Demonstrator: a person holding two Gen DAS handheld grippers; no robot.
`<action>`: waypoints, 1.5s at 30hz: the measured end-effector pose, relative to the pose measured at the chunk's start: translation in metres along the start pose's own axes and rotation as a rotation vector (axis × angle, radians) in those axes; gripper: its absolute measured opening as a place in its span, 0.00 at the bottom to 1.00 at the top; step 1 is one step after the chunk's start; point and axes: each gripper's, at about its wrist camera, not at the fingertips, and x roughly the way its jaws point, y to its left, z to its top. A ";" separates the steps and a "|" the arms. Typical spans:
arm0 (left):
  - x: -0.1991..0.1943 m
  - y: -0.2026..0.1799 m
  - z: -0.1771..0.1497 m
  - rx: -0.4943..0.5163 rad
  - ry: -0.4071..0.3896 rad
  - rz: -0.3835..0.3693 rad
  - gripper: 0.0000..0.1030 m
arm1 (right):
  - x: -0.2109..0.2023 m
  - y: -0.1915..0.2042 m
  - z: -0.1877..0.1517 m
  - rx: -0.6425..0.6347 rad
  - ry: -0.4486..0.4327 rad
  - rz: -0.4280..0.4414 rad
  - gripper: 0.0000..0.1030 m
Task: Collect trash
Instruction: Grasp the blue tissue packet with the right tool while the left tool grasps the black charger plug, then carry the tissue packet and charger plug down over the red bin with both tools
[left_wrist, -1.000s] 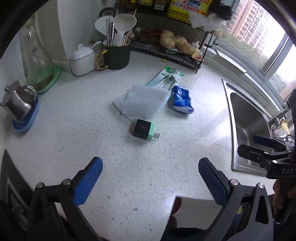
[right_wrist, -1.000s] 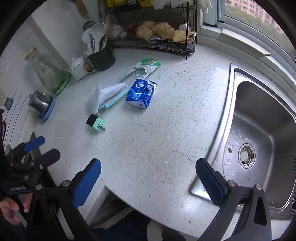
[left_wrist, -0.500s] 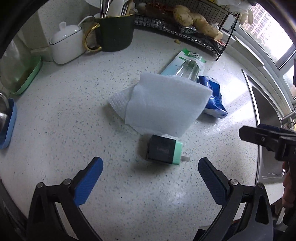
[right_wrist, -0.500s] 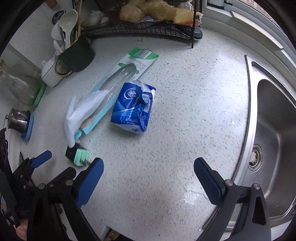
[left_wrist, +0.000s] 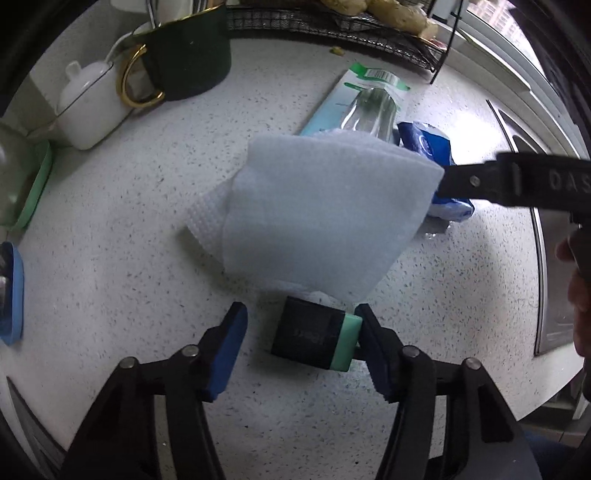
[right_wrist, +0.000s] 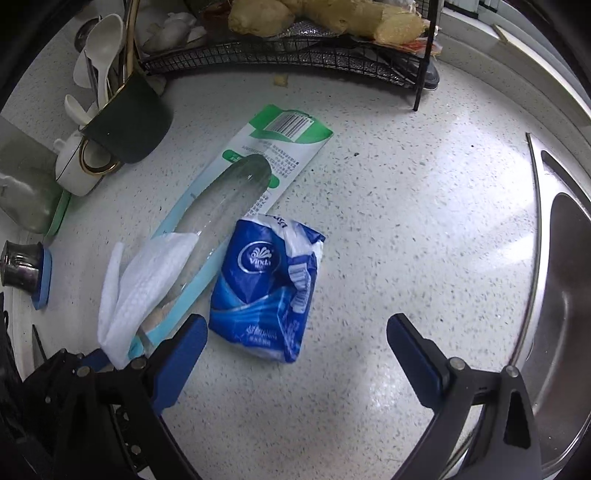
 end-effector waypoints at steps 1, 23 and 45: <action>0.000 -0.001 0.000 0.005 0.000 -0.002 0.47 | 0.001 0.000 0.001 0.002 0.001 0.001 0.95; -0.012 0.000 -0.022 -0.024 -0.006 0.014 0.37 | -0.008 0.041 -0.038 -0.150 0.005 0.048 0.22; -0.055 -0.049 -0.061 0.032 -0.059 0.049 0.37 | -0.085 -0.003 -0.155 -0.198 -0.039 0.094 0.22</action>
